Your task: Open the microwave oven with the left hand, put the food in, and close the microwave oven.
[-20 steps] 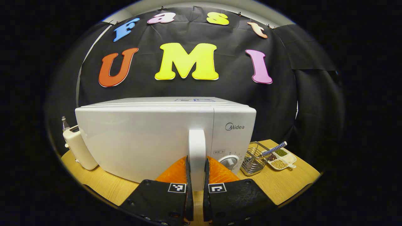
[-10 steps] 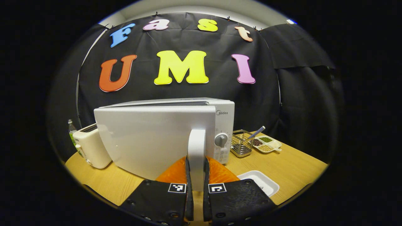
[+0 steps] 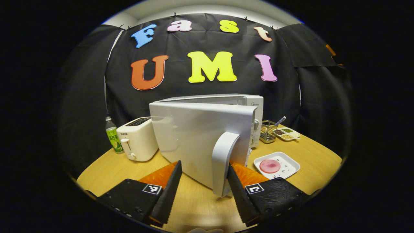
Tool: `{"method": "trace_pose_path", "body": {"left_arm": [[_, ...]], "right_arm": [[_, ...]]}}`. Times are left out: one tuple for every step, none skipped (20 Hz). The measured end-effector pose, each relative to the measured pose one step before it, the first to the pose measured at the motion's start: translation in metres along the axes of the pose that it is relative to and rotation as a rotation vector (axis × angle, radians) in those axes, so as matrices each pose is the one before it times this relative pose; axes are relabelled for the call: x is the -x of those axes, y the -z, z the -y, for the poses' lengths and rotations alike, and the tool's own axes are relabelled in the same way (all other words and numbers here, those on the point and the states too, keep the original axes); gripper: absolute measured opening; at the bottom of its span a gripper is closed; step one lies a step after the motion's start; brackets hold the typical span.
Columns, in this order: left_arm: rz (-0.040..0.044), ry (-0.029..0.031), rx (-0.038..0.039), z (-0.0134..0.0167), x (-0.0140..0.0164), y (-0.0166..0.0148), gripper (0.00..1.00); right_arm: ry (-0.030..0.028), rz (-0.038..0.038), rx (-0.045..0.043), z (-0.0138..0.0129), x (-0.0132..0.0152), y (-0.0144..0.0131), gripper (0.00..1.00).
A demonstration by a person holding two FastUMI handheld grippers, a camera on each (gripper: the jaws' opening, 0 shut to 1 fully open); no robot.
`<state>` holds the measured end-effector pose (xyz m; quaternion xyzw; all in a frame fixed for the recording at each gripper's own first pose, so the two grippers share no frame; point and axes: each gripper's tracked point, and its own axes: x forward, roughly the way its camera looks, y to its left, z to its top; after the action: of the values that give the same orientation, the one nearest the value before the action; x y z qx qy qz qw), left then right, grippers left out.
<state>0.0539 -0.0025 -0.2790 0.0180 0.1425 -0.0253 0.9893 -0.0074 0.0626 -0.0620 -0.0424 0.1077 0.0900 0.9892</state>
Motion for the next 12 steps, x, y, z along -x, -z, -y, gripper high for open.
{"method": "trace_pose_path", "body": {"left_arm": [[0.00011, -0.01744, -0.00897, -0.01039, 0.00677, -0.00054, 0.87], [0.00171, -0.01278, -0.01027, -0.00884, 0.00722, -0.00037, 0.88], [0.00665, -0.01117, -0.00613, -0.00856, 0.00686, -0.00137, 0.88], [0.00116, -0.01035, -0.00312, -0.00831, 0.00565, 0.00037, 0.88], [-0.00056, -0.01105, 0.00159, -0.00830, 0.00634, 0.00322, 0.89], [0.00029, -0.01473, -0.00168, -0.00940, 0.00589, 0.00100, 0.89], [-0.00304, -0.01248, 0.00018, -0.00926, 0.00498, 0.00116, 0.89], [-0.00260, -0.01272, 0.00004, -0.00881, 0.00468, 0.00197, 0.89], [-0.00580, -0.01042, 0.00072, -0.00887, 0.00512, 0.00364, 0.92], [-0.00596, -0.01680, 0.00139, -0.01053, 0.00432, 0.00217, 0.93], [-0.00269, -0.01904, 0.00627, -0.01128, 0.00288, 0.00076, 0.93], [-0.00384, -0.02008, 0.00740, -0.01017, 0.00268, 0.00144, 0.93]], "right_arm": [[-0.00625, -0.00443, 0.00662, -0.00464, 0.00103, 0.00358, 1.00], [-0.00518, -0.00316, 0.00400, -0.00406, 0.00048, 0.00197, 1.00], [-0.00622, -0.00398, -0.00273, -0.00567, 0.00030, 0.00400, 0.95], [-0.00609, -0.00599, -0.00604, -0.00484, -0.00107, 0.00267, 1.00], [-0.00623, -0.00362, -0.00694, -0.00556, -0.00195, 0.00350, 1.00], [-0.00683, -0.00543, -0.00656, -0.00573, -0.00145, 0.00220, 1.00], [-0.00541, -0.00558, -0.00478, -0.00418, -0.00174, 0.00369, 1.00], [-0.00745, -0.00660, -0.00328, -0.00453, -0.00015, 0.00247, 0.94], [-0.00288, -0.00214, -0.00201, -0.00355, 0.00008, 0.00297, 1.00], [-0.00171, -0.00349, 0.00098, -0.00238, 0.00009, 0.00178, 1.00], [-0.00298, -0.00257, 0.00106, -0.00233, 0.00014, 0.00282, 1.00], [0.00161, -0.00286, 0.00073, -0.00124, 0.00054, 0.00201, 0.95]]}}
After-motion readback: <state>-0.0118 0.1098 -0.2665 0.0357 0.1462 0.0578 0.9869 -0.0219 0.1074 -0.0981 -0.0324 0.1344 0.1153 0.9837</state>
